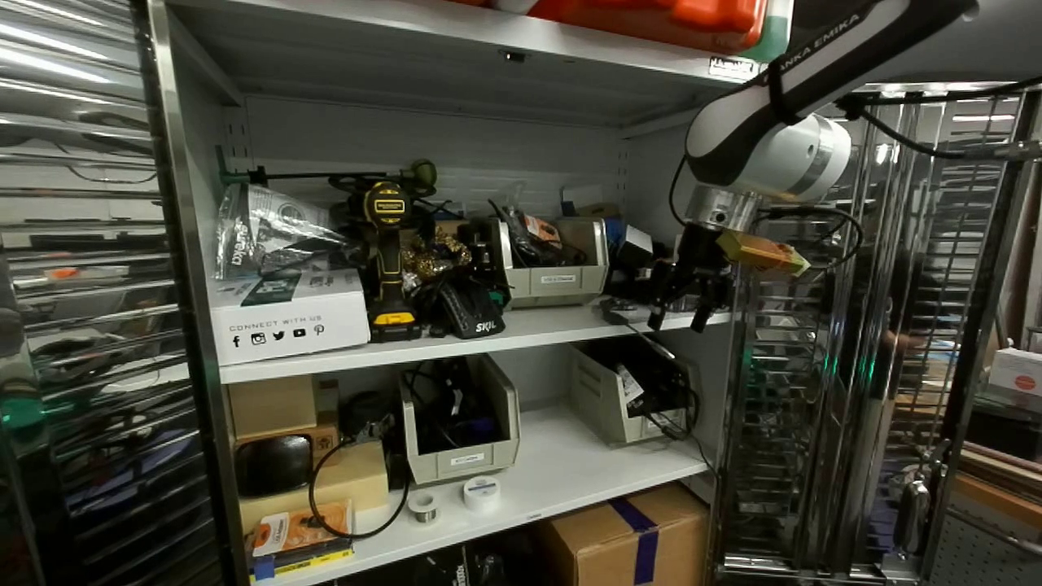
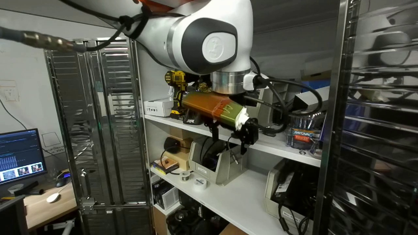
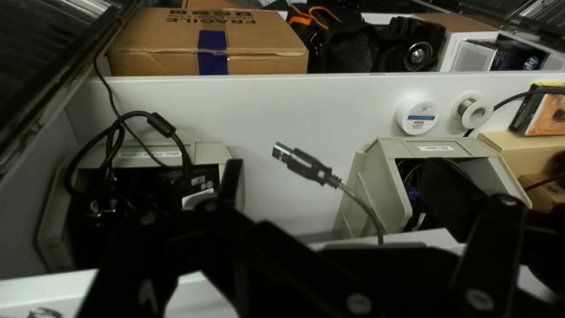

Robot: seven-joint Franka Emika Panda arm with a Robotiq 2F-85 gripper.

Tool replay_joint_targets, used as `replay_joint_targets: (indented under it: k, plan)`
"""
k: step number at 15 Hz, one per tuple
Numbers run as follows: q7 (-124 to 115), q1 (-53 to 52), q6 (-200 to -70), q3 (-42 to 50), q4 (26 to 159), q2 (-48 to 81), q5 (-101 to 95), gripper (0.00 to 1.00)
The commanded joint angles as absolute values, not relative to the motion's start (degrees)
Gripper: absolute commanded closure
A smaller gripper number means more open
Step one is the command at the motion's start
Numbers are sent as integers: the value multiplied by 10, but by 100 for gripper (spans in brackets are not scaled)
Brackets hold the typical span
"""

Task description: Put the cable in the storage box

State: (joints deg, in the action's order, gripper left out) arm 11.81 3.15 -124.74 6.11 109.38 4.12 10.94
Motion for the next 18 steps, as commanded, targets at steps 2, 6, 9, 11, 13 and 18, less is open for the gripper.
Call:
replay_joint_targets:
  k: [2,6,9,11,13,18]
  plan:
    - [77,34,-1235,47,976,122,82,0]
    - [56,33,-1235,36,899,181,70,0]
    - [42,30,-1227,30,852,214,57,0]
    - [35,26,-1224,28,830,227,44,0]
    - [31,21,-1209,27,813,237,22,0]
    - [16,6,-1142,29,784,252,-32,0]
